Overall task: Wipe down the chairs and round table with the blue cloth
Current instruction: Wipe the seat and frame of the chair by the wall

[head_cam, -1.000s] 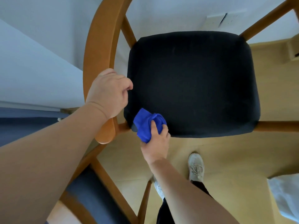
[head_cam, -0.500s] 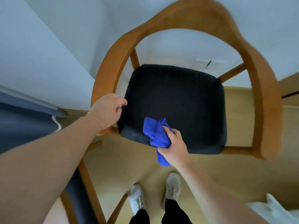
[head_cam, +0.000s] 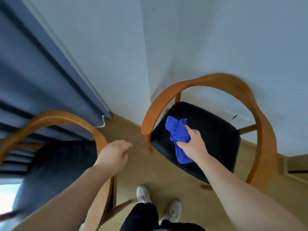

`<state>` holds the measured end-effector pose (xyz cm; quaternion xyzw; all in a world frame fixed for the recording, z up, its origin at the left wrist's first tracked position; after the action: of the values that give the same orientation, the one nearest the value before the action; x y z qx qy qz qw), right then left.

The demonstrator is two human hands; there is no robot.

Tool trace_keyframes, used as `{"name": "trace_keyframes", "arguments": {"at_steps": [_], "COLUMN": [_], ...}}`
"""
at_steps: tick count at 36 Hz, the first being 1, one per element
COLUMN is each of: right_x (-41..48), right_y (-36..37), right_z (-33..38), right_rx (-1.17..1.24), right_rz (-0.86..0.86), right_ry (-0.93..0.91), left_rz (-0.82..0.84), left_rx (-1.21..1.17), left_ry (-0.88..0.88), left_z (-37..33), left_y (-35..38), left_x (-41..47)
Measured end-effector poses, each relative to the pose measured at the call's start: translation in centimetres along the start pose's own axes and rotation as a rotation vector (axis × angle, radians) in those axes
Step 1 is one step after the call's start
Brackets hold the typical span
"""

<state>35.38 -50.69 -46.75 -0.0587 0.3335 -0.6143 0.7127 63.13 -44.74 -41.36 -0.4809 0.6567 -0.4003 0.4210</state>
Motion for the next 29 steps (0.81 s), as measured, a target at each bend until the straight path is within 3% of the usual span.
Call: {"name": "trace_keyframes", "arguments": {"at_steps": [14,23,29], "right_x": [5.6,9.8,12.3], "right_y": [5.5,12.3,14.3], "right_z": [7.1,8.3,7.1], "right_rx": [-0.216,-1.008,-1.189], "right_rz": [0.07,0.469,0.659], "right_ry": [-0.117,-0.585,-0.752], "left_rz": [-0.112,-0.116,-0.116], "left_rx": [-0.099,-0.087,-0.098], "left_ry": [-0.066,-0.148,-0.21], "left_z": [4.3,6.5,6.4], "left_y": [-2.2,-2.1,-0.4], "left_x": [0.0,3.2,5.5]}}
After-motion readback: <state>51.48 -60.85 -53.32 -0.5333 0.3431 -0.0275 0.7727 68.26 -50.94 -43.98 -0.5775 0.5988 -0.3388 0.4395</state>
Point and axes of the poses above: each hand's wrist, its own x-axis towards the middle knuckle, its own y-axis out of the palm, z = x × y, the point moved 6 cm from there along x, towards the middle knuckle, and after that the axes turned 5 degrees about x, right-handed, at the moved point
